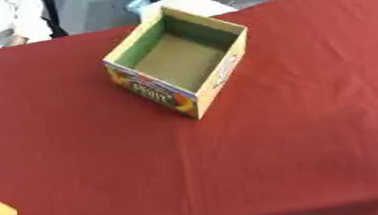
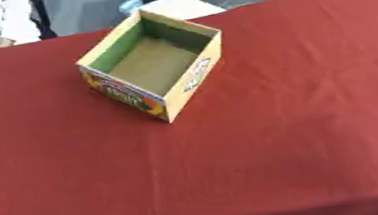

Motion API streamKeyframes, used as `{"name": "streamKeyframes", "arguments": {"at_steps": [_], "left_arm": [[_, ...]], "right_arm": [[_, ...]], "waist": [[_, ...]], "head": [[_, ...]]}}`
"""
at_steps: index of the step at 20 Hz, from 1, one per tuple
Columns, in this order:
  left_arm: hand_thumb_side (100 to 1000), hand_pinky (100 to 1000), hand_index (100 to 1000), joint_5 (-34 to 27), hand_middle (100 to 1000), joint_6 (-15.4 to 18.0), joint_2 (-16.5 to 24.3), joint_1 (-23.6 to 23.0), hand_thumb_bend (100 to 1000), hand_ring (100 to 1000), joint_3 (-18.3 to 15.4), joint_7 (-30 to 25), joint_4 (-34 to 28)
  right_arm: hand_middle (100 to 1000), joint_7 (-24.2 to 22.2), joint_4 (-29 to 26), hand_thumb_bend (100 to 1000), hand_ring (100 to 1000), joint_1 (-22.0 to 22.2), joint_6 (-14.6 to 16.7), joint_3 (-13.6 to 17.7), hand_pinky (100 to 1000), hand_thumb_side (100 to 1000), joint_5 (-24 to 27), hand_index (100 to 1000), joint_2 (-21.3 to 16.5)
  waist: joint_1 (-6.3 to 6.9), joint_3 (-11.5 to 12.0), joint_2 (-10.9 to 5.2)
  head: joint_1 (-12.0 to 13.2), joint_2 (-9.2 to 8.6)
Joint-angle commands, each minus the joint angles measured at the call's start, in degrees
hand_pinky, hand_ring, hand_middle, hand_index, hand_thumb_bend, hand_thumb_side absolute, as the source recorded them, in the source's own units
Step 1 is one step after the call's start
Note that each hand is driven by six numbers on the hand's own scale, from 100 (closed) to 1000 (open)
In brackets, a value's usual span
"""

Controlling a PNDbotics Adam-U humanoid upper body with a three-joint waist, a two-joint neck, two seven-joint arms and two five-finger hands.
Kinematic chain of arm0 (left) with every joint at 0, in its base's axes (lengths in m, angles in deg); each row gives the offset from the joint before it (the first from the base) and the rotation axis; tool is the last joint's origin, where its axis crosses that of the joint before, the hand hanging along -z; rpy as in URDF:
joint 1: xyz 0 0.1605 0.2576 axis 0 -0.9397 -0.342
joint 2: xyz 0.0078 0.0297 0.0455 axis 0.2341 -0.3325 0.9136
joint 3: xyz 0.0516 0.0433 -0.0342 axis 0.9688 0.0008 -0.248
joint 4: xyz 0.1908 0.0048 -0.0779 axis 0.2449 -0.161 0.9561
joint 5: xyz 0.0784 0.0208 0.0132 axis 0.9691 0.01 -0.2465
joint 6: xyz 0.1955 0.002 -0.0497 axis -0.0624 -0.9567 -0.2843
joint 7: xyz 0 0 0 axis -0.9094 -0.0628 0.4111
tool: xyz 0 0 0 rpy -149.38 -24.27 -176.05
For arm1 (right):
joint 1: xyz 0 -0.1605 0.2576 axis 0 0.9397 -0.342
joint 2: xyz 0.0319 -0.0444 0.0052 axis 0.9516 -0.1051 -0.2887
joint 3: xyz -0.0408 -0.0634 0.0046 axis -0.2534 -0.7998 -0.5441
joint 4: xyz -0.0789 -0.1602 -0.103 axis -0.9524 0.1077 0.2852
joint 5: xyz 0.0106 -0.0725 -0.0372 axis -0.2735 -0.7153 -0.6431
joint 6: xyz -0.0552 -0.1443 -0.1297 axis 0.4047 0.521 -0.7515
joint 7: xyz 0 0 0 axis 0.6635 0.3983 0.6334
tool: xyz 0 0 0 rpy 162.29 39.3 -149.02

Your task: Pick up objects on the table and place them in the box.

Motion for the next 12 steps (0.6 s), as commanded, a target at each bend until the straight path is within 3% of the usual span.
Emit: {"name": "streamKeyframes", "arguments": {"at_steps": [1, 3, 7, 12], "left_arm": [[491, 876, 902, 0.33, 796, -0.24, 1.57, 0.69, 261, 900, -0.26, 0.7, 0.13], [476, 860, 861, 0.32, 725, -0.18, 1.56, 0.8, 253, 868, 0.0, 0.81, 0.02], [416, 845, 818, 0.36, 692, -0.03, 1.55, 1.0, 277, 845, 0.22, 1.01, -0.5], [392, 826, 747, 0.46, 627, -0.31, 1.56, 1.05, 243, 803, 0.23, 1.28, -0.83]], "right_arm": [[522, -0.21, -0.85, 100, 734, -0.36, -0.02, 0.42, 616, 824, 0.27, 702, -0.79], [522, -0.2, -0.85, 100, 734, -0.39, 0.0, 0.42, 616, 824, 0.3, 702, -0.81], [522, -0.23, -0.85, 100, 734, -0.41, 0.0, 0.4, 616, 823, 0.34, 702, -0.84], [521, -0.29, -0.85, 100, 734, -0.44, -0.01, 0.38, 616, 823, 0.39, 702, -0.85]], "waist": [[-0.1, -0.11, -0.29], [-0.11, -0.13, -0.26], [-0.13, -0.12, -0.23], [-0.1, -0.17, -0.23]], "head": [[-0.19, 0.29], [-0.19, 0.34], [-0.19, 0.37], [-0.26, 0.33]]}}
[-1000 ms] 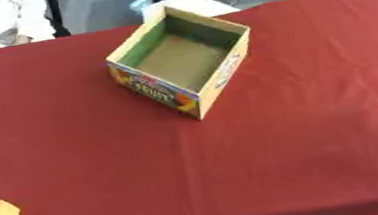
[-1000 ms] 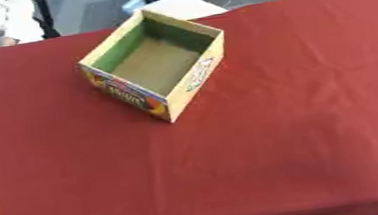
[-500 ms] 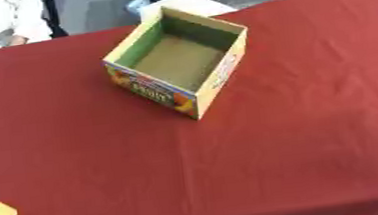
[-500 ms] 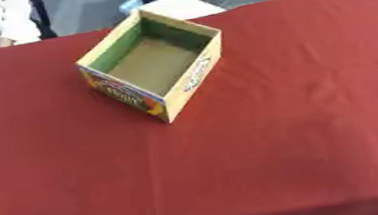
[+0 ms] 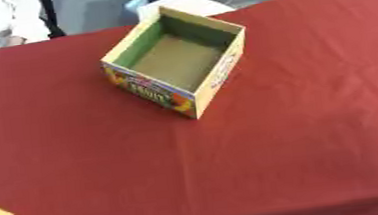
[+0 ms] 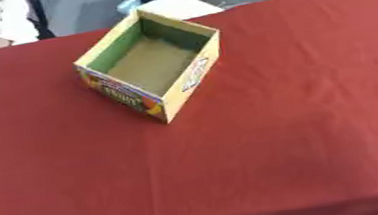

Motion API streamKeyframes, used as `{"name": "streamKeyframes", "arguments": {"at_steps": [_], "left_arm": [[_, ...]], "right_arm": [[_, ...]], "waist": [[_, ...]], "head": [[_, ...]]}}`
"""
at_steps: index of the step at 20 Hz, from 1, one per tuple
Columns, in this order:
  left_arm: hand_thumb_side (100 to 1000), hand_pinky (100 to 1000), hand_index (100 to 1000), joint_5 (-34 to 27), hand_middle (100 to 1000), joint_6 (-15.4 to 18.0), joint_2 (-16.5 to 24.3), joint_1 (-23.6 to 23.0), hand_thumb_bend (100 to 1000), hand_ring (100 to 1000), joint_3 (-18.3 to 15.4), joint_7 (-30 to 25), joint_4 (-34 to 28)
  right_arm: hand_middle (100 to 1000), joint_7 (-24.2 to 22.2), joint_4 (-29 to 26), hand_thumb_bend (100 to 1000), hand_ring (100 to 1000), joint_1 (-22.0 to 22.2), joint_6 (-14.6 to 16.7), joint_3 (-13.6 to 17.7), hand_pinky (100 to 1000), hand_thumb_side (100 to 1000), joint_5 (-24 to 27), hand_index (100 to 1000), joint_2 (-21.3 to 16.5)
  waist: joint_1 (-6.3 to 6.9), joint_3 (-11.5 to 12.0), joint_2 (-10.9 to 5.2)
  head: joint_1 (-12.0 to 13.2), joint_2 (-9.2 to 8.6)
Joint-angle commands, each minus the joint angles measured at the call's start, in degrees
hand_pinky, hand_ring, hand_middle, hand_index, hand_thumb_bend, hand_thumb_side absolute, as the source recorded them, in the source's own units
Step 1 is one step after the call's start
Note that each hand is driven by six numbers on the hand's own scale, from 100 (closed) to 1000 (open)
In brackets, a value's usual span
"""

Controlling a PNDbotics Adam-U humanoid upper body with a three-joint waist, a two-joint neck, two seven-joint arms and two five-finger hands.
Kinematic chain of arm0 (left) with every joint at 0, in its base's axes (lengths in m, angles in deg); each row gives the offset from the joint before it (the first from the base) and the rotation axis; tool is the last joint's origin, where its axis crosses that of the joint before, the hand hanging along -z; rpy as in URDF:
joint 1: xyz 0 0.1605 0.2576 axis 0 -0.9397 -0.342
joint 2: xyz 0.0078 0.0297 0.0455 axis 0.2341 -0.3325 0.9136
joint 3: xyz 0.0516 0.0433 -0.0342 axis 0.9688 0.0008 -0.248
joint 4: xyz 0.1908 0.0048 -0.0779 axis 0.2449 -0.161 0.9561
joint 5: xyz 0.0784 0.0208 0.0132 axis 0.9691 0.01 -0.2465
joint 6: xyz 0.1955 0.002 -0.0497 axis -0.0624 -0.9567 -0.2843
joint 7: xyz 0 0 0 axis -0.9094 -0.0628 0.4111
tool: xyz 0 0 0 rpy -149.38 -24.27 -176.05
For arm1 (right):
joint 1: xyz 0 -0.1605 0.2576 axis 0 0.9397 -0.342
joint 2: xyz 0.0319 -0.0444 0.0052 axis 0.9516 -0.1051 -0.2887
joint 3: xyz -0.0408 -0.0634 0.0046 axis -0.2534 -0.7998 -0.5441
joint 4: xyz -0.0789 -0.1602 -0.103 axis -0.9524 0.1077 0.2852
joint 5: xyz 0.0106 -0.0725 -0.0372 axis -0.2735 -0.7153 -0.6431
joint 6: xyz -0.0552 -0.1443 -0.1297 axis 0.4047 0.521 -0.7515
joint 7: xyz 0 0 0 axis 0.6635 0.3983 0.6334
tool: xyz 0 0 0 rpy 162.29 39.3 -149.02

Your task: Pick up objects on the table and place them in the box.

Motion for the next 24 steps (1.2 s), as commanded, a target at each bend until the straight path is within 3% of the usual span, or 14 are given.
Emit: {"name": "streamKeyframes", "arguments": {"at_steps": [1, 13, 24], "left_arm": [[388, 825, 742, 0.25, 623, -0.25, 1.54, 0.22, 236, 800, -0.5, 0.33, -0.7], [321, 816, 733, -4.74, 612, -0.15, 2.22, 1.52, 103, 785, -2.81, 0.26, -3.57], [294, 816, 733, -11.89, 612, 0.74, 6.29, 8.38, 100, 781, -2.33, -0.1, -5.21]], "right_arm": [[521, -0.1, -0.85, 100, 734, -0.24, 0.02, 0.45, 616, 823, 0.34, 702, -0.86], [520, 0.15, -0.85, 100, 733, -0.15, 0.0, 0.62, 616, 822, 0.21, 702, -0.91], [520, 0.12, -0.85, 100, 733, -0.45, -0.03, 0.55, 615, 823, 0.28, 702, -1.1]], "waist": [[-0.09, -0.08, -0.31], [0.08, 0.03, -0.39], [0.36, -0.56, -0.18]], "head": [[-0.11, 0.35], [-0.37, 0.37], [-0.21, 0.37]]}}
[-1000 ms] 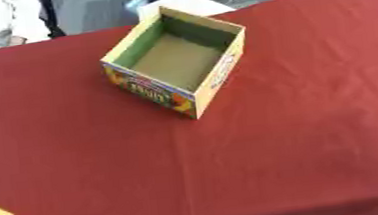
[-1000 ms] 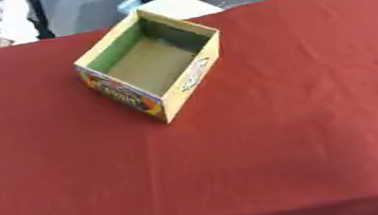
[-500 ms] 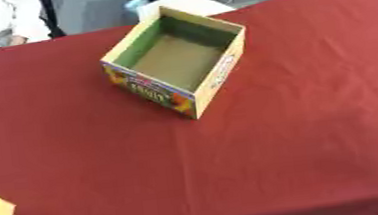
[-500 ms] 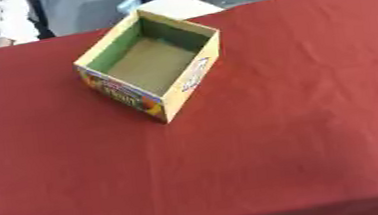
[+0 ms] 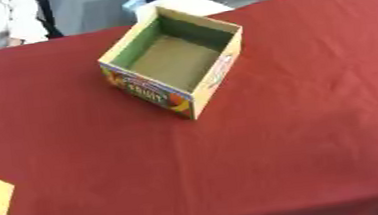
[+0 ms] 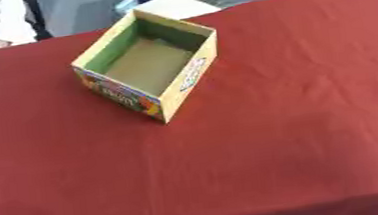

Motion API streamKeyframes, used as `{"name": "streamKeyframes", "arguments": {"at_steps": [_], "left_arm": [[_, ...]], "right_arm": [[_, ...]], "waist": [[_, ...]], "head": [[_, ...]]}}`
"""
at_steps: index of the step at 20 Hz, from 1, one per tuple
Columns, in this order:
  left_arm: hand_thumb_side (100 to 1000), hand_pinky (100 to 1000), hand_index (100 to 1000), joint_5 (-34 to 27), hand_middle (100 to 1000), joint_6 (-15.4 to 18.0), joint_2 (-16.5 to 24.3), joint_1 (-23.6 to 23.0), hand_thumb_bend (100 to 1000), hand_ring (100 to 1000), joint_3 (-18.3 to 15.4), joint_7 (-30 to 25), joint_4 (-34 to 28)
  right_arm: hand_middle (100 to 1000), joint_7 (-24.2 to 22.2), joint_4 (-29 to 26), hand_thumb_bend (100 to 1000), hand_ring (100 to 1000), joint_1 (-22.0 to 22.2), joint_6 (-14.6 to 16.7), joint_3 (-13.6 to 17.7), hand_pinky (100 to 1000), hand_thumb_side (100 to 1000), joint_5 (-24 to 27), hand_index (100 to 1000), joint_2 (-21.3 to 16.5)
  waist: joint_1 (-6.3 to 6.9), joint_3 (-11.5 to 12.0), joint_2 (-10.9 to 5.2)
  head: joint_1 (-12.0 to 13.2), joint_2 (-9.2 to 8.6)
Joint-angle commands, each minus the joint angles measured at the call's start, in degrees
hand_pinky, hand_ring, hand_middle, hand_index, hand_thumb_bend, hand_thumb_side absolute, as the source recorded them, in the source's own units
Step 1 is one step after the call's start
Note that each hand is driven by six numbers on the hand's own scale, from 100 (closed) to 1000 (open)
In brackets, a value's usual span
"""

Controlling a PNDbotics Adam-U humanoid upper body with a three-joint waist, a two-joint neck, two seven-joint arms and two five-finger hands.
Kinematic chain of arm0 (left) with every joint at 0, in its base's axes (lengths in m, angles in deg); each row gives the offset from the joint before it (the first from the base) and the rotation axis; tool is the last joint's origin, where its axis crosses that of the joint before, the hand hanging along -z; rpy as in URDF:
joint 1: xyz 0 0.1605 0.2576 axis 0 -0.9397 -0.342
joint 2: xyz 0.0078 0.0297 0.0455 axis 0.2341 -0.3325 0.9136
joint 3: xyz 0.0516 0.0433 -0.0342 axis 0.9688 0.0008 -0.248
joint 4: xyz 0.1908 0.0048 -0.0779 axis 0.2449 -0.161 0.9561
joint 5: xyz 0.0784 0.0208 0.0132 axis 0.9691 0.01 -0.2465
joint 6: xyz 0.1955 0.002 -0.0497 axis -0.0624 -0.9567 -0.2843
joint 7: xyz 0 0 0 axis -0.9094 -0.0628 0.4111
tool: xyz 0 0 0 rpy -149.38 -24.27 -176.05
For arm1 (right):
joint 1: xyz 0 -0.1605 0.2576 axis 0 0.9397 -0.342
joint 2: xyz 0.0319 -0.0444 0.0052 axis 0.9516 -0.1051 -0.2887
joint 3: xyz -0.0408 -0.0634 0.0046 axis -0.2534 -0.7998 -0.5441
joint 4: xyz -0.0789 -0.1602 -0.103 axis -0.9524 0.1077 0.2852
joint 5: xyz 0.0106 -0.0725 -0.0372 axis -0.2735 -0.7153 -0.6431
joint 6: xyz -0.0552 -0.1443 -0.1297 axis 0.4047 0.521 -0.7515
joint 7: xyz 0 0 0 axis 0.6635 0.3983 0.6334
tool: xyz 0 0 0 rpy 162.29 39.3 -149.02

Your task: Pick up objects on the table and place them in the box.

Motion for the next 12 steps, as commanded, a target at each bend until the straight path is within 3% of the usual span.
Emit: {"name": "streamKeyframes", "arguments": {"at_steps": [1, 10, 11, 12], "left_arm": [[293, 817, 734, -2.52, 612, 0.7, 4.12, 2.94, 100, 781, 0.14, -0.42, -0.9], [275, 812, 732, -10.36, 607, 2.55, 7.22, 14.98, 100, 774, 3.32, -3.82, 1.27], [320, 812, 732, -11.35, 607, 2.77, 7.27, 16.54, 100, 774, 3.72, -4.35, 1.54], [272, 812, 732, -12.25, 607, 2.96, 7.28, 18.01, 100, 773, 4.09, -4.88, 1.81]], "right_arm": [[519, -0.05, -0.85, 100, 733, -0.48, 0.0, 0.44, 615, 823, 0.32, 702, -1.12], [518, -0.55, -0.85, 100, 734, -1.01, -0.03, 0.18, 615, 824, 0.76, 702, -1.24], [518, -0.61, -0.85, 100, 734, -1.06, -0.07, 0.15, 615, 822, 0.84, 702, -1.26], [518, -0.68, -0.85, 100, 734, -1.09, -0.09, 0.1, 615, 824, 0.91, 702, -1.29]], "waist": [[0.0, -0.23, -0.3], [0.26, -1.15, 0.06], [0.27, -1.24, 0.06], [0.26, -1.32, 0.06]], "head": [[0.36, 0.37], [1.86, 0.37], [1.92, 0.37], [1.97, 0.37]]}}
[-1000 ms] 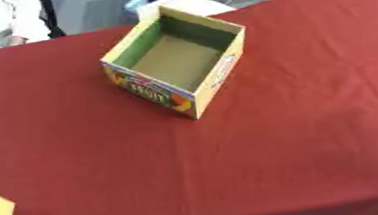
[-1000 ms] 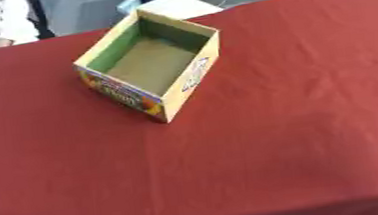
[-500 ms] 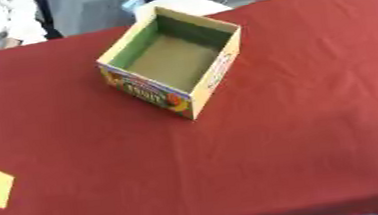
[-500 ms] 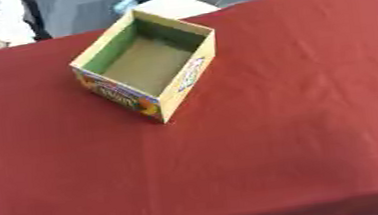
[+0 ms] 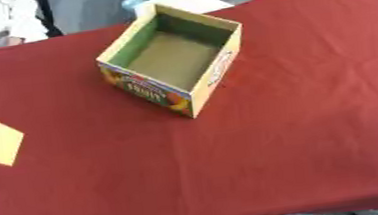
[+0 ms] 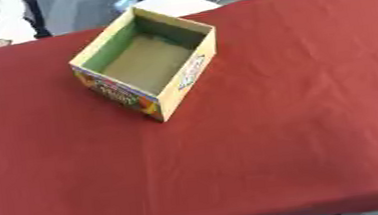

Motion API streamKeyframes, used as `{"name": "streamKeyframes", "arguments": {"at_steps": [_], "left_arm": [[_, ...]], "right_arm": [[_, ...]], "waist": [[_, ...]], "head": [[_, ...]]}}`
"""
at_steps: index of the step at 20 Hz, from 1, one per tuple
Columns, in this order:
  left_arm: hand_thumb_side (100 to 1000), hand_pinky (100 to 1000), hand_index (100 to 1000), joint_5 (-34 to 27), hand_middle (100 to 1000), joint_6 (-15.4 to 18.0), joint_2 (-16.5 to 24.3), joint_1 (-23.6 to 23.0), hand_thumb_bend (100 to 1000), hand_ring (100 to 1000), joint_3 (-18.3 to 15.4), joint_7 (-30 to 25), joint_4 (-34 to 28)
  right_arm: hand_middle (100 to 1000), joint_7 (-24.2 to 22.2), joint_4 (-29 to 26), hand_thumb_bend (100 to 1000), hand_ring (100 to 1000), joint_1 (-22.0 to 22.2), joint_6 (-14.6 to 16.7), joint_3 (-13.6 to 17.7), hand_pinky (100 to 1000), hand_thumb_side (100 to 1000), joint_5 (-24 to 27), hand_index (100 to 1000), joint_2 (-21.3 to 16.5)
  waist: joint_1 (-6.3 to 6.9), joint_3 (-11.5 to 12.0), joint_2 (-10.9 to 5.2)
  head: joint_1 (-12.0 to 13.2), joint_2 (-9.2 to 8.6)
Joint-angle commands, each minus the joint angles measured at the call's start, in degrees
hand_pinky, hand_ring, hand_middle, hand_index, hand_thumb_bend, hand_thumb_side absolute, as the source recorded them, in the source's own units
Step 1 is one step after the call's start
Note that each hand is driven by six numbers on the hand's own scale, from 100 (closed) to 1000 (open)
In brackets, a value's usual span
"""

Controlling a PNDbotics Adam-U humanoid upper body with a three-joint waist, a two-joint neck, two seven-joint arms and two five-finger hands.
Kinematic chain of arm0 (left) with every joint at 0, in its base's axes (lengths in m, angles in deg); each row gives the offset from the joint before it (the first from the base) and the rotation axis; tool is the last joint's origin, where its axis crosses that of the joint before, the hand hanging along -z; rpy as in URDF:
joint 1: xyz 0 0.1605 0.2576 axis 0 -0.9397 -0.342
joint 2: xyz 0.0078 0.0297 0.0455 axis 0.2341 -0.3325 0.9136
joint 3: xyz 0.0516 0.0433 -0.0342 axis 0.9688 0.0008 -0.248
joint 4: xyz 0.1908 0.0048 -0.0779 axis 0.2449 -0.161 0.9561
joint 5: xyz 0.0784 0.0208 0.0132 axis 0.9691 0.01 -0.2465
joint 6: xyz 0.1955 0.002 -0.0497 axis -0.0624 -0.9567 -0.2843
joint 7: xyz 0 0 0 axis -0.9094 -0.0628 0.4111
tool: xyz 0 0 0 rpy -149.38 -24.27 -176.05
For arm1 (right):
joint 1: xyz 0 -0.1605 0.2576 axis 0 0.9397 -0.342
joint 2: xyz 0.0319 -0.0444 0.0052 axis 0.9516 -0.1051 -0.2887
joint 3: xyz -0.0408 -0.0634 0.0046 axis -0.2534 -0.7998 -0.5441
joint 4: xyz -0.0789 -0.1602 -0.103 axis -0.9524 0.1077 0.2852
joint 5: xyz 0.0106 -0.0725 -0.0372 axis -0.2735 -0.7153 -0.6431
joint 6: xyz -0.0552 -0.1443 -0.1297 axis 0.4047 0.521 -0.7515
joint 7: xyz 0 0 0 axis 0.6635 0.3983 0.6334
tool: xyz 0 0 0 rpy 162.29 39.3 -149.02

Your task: Pick up objects on the table and place them in the box.

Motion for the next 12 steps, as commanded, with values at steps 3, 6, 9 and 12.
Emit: {"name": "streamKeyframes", "arguments": {"at_steps": [3, 6, 9, 12], "left_arm": [[269, 810, 731, -4.48, 605, 1.11, 2.46, 7.5, 100, 771, 1.81, -3.18, 1.19], [267, 809, 730, -6.46, 604, 1.76, 1.28, 13.34, 100, 769, 3.95, -5.95, 2.5], [266, 808, 730, -7.8, 604, 2.24, -0.26, 19.11, 100, 769, 5.94, -8.62, 4.16], [266, 809, 729, -8.42, 605, 2.81, -1.86, 23.93, 100, 770, 7.65, -10.81, 6.13]], "right_arm": [[518, -0.57, -0.85, 100, 734, -0.65, 0.04, 0.02, 615, 823, 0.64, 702, -1.37], [518, -0.82, -0.85, 100, 734, -0.79, 0.15, -0.13, 615, 823, 0.87, 703, -1.43], [518, -1.08, -0.85, 100, 734, -1.01, 0.25, -0.26, 615, 823, 1.14, 703, -1.44], [518, -1.28, -0.85, 100, 734, -1.16, 0.3, -0.34, 615, 824, 1.35, 703, -1.43]], "waist": [[-0.19, -0.48, -0.4], [-0.39, -0.78, -0.31], [-0.57, -1.17, -0.13], [-0.61, -1.52, 0.04]], "head": [[0.61, 0.19], [0.82, -0.13], [1.09, -0.6], [1.3, -0.97]]}}
